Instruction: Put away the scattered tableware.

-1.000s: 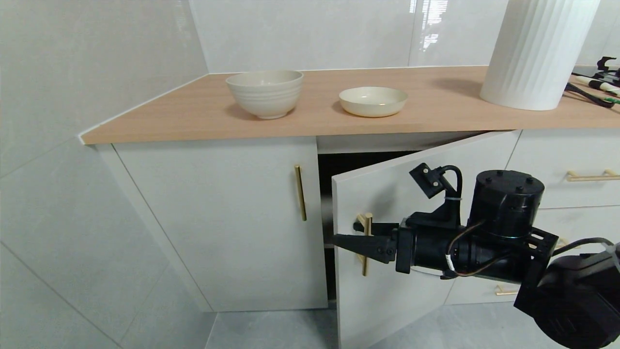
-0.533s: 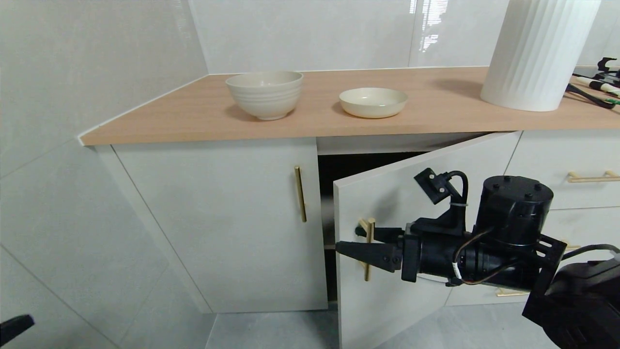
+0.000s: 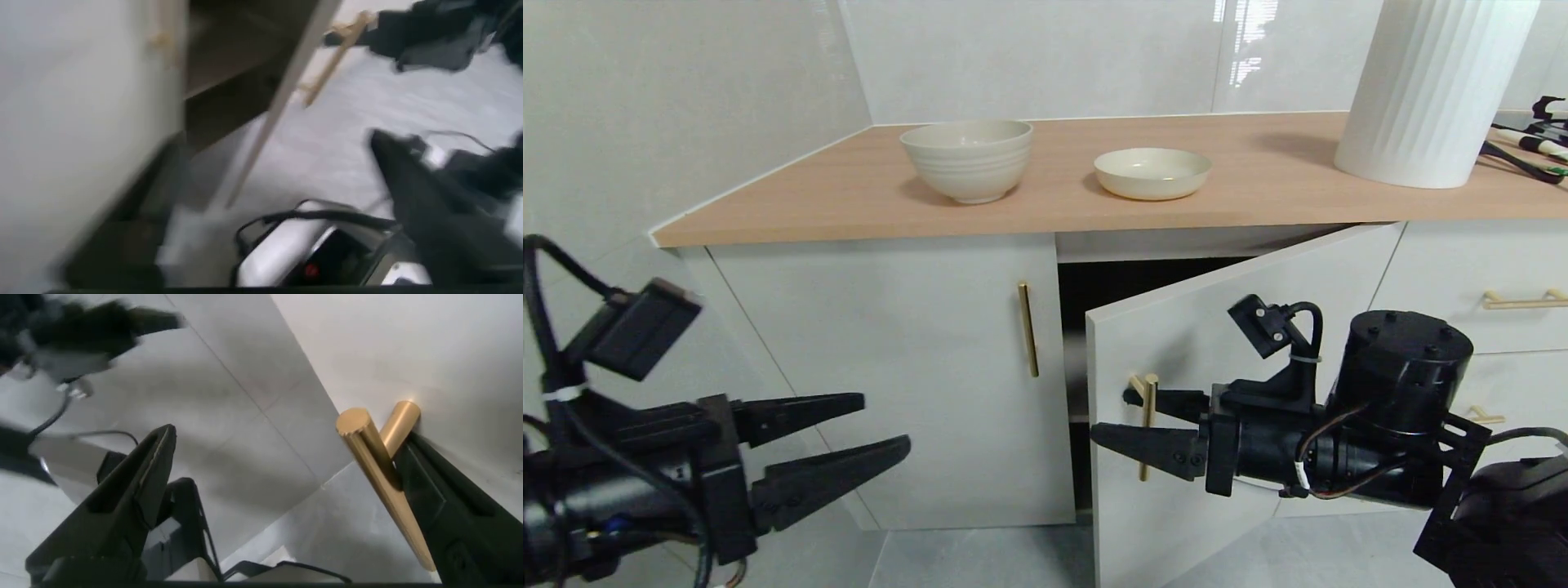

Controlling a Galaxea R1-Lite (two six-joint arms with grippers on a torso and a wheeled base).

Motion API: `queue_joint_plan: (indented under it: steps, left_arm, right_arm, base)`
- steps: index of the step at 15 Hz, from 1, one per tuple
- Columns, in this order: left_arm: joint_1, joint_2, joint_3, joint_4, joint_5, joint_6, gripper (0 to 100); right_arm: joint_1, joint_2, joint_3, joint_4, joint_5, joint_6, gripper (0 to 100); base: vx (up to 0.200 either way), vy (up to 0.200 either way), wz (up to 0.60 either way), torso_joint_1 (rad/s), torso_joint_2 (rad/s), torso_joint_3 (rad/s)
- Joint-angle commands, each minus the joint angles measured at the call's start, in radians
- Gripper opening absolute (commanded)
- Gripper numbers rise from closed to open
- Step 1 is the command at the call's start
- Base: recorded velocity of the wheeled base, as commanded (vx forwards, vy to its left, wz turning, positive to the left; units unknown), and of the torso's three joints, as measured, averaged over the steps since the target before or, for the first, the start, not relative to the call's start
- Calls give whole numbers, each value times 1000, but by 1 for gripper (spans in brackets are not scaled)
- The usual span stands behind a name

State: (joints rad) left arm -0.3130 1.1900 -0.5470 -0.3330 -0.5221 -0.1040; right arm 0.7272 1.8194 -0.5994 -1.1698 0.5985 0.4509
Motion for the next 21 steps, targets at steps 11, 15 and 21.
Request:
queue_joint_plan:
  steps: [11,15,21]
  left_arm:
    - [-261,813,-232,-742,-6,-270,0]
    - [-291,887,-317,-735,-6,-270,0]
    - [-302,780,-263,-736,-6,-269,0]
  right_arm:
    - [54,14,23,-16,-5,-3,100]
    - [47,6,30,-16,-40,-4,100]
    - [-72,-80,155,-14,-220,-253,100]
  base:
    - [0,0,0,0,0,0]
    - [0,0,0,0,0,0]
    - [0,0,0,0,0,0]
